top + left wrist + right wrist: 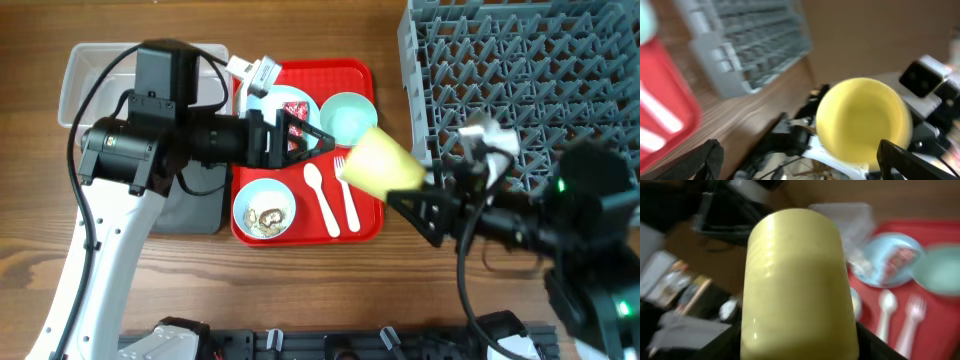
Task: Sort waste into correct bins and load items into the dishwasher rack
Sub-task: 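Lower the yellow cup into the dish rack and open the right gripper, then grasp the light-blue rice bowl rim with the left gripper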
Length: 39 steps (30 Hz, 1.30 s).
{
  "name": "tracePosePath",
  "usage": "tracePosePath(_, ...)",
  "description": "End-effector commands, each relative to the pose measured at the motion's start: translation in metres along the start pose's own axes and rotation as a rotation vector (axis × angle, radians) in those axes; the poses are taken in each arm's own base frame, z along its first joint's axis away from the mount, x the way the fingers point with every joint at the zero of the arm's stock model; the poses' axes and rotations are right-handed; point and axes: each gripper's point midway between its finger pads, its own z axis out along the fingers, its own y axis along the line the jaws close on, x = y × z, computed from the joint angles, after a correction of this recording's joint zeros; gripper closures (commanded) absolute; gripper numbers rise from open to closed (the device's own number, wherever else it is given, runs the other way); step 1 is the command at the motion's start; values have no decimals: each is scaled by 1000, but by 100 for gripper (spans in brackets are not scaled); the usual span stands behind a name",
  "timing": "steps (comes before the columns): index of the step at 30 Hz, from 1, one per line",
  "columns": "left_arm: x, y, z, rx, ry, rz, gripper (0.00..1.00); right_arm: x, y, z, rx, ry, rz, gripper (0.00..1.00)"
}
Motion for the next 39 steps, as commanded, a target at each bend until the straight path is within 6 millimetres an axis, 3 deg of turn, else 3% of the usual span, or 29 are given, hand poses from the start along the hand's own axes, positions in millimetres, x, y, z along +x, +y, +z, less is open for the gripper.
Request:
tracePosePath(1,-5,18,-5,-145,-50,21,0,7,-83,-32,520,-88,187,45)
tracePosePath(4,-4,18,-5,-146,-47,17,0,23,-125,-58,798,-92,295,45)
tracePosePath(10,3,21,-5,-154,-25,-16,0,25,-165,-65,1035,-2,308,46)
tracePosePath(17,10,24,-6,-166,-2,-24,0,39,-213,-30,1149,250,338,45)
tracePosePath(20,12,26,-6,-176,3,-34,0,53,-226,-15,1121,371,367,45)
tracePosePath(24,12,28,-6,-187,4,-32,0,79,-233,-4,1050,522,456,48)
tracePosePath(27,13,28,-6,-188,8,-20,0,87,-236,-5,1031,567,495,46)
tracePosePath(29,14,29,-7,-192,9,-21,0,87,-232,-1,977,576,506,36)
tracePosePath(30,14,29,-7,-196,9,-21,0,87,-231,1,955,574,513,26)
tracePosePath(36,15,31,-7,-205,12,-29,0,69,-232,3,945,498,492,9)
tracePosePath(38,17,39,-9,-251,12,-43,0,53,-221,0,919,454,462,9)
tracePosePath(39,20,48,-12,-306,14,-62,5,37,-204,0,847,405,406,8)
